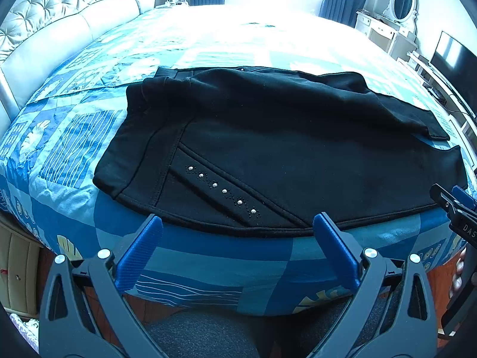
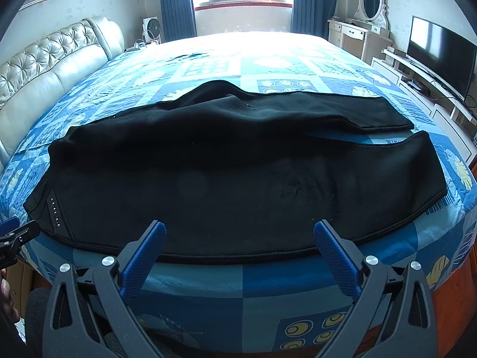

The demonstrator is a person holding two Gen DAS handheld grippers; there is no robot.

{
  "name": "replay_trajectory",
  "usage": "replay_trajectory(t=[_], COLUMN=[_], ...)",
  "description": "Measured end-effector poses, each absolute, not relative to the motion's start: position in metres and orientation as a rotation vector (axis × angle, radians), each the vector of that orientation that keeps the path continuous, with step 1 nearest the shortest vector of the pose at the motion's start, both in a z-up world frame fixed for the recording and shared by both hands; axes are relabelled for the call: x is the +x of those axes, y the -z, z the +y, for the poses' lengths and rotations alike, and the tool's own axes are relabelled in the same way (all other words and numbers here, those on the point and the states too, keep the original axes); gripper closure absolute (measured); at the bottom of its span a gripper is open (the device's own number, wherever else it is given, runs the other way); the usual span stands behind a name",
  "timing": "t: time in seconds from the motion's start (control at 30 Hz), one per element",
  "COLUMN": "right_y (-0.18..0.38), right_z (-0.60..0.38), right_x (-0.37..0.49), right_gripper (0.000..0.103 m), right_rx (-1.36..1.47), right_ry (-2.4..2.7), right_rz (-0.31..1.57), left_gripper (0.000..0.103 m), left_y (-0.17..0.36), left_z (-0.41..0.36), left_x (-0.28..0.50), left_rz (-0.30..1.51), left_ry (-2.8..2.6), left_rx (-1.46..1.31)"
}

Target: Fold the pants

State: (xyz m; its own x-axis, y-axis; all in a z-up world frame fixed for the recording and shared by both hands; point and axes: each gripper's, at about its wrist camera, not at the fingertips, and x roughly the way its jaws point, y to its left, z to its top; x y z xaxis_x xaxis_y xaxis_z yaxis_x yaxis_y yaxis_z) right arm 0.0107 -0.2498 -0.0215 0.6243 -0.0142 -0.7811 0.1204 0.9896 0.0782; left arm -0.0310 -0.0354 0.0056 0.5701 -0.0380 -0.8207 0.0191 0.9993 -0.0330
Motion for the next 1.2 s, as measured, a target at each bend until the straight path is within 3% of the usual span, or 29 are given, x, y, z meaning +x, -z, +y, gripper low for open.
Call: replay_trajectory(t=[1.2], right_y=[0.0272], right_z=[-0.2456], right_x=[0.0099], right_gripper=[0.004], right_rx=[0.119], right_ry=[0.074], right_rz=[0.903], left_gripper=[0.002], left_y=[-0.0059], left_z=[-0.0356], left_x=[-0.0316], left_rz=[0.967], left_ry=[0.037], left_rx=[-0.034])
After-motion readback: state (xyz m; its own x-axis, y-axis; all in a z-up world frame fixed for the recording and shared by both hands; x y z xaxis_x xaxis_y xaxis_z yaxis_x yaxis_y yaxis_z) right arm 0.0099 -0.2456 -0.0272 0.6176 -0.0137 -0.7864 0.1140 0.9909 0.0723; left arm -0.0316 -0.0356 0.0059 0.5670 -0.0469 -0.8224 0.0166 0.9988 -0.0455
